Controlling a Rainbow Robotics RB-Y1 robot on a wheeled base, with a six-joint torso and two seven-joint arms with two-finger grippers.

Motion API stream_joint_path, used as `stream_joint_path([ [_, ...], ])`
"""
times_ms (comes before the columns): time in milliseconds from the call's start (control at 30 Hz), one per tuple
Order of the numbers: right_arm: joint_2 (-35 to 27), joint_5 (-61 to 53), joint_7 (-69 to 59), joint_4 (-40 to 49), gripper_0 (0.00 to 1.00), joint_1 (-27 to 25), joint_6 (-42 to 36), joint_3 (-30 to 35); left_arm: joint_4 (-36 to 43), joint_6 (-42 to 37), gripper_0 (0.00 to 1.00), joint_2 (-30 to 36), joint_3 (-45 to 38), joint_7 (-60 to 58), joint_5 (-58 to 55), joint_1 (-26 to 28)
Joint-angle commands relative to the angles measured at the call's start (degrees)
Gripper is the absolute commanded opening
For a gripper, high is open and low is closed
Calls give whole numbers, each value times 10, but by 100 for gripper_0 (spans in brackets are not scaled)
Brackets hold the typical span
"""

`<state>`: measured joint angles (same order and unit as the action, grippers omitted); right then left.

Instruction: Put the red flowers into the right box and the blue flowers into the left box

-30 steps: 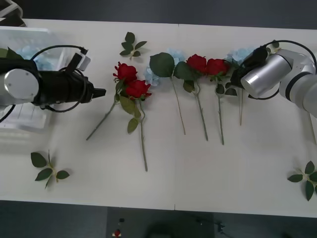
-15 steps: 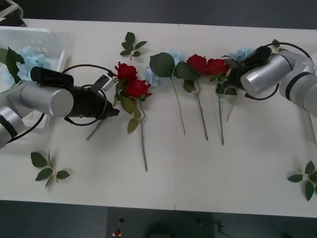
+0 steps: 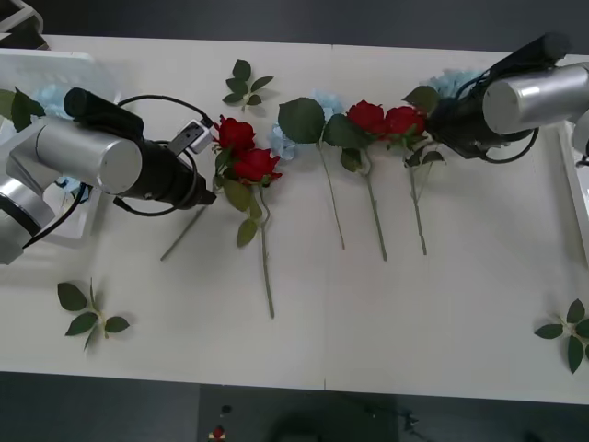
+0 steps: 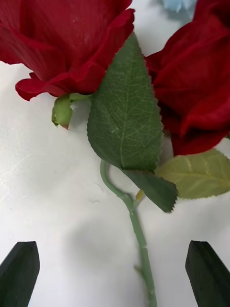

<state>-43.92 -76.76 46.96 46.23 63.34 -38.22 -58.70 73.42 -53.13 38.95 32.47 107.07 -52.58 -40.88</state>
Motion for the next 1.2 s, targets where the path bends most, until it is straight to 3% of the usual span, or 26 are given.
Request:
stream_joint_path([
  [33,-64,-42,100,101,0,-43,-13,74,8,0,89,-21,6,-69,49,-15],
  [233,-127,-203,230,264,0,-148,-14,177,-15,-4,89,-60,5,-92,113,-12],
  [500,-136,-323,461,355,0,-228,-109,285,-48,0,89,-87,1,-100,136,1],
  [533,-135,-331,493,365,0,-232,-114,288,-48,0,86,-87,-2,-100,137,6],
  [600,-136,-356,575,387,0,-243,-114,296,-48,0,56,-87,-10,-99,135,17],
  [633,-136,-365,599,390,0,-246,-114,298,-47,0,50,-87,-12,-99,136,19],
  [667,-134,-393,660,399,0,-255,-114,300,-43,0,37,-86,-13,-97,137,23],
  [733,-131,-427,719,403,0,-259,-115,300,-41,0,29,-85,-13,-97,135,24],
  [767,-127,-457,778,405,0,-263,-119,300,-35,1,30,-82,-14,-96,133,26],
  [800,-124,-465,801,405,0,-263,-121,300,-30,3,37,-80,-14,-96,132,26],
  [833,-121,-481,846,405,0,-265,-125,300,-22,9,80,-78,-18,-96,131,30],
  [867,-118,-492,877,405,0,-267,-128,300,-15,14,95,-75,-21,-95,129,33],
  [900,-114,-501,907,404,0,-269,-129,300,-8,16,100,-72,-25,-95,128,36],
  [1100,-80,-531,1076,405,0,-282,-132,300,89,15,100,-26,-72,-82,103,83],
  [1200,-65,-530,1080,405,0,-287,-134,300,151,15,100,11,-106,-66,56,123],
])
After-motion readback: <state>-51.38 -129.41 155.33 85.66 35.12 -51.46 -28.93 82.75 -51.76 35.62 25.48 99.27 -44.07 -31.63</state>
